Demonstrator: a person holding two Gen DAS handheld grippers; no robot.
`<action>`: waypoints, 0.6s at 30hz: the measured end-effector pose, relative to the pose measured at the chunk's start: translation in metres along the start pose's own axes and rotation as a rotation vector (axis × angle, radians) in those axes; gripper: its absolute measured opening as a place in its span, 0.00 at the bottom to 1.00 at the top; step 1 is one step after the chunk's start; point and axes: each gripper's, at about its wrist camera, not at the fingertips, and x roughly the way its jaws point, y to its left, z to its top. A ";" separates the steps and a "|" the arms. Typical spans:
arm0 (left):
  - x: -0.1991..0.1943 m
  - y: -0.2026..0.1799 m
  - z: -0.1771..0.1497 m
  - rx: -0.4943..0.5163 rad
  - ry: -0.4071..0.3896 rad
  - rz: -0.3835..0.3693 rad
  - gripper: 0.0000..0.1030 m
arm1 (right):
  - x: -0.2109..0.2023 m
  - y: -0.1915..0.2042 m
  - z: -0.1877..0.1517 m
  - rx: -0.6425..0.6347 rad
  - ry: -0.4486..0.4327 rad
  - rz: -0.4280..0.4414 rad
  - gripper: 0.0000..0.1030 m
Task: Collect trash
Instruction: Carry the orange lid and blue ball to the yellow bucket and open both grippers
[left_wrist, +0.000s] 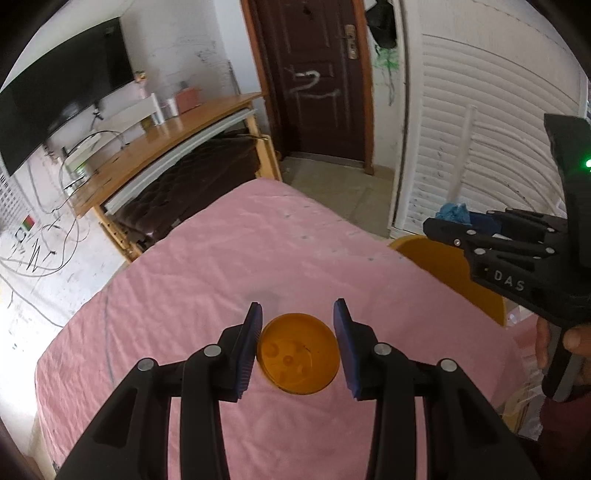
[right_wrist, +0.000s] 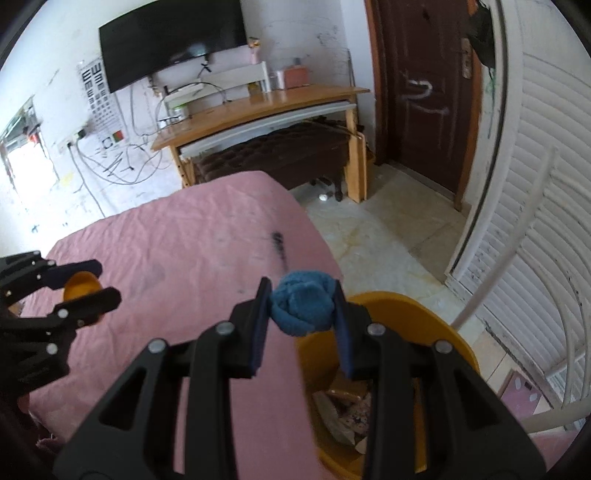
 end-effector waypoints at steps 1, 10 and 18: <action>0.001 -0.006 0.004 0.008 0.003 -0.007 0.34 | 0.000 -0.004 -0.002 0.006 0.000 -0.002 0.29; 0.013 -0.070 0.038 0.133 0.014 -0.062 0.34 | 0.008 -0.054 -0.013 0.112 0.005 -0.002 0.29; 0.036 -0.108 0.053 0.173 0.041 -0.091 0.34 | 0.022 -0.094 -0.027 0.188 0.041 -0.025 0.29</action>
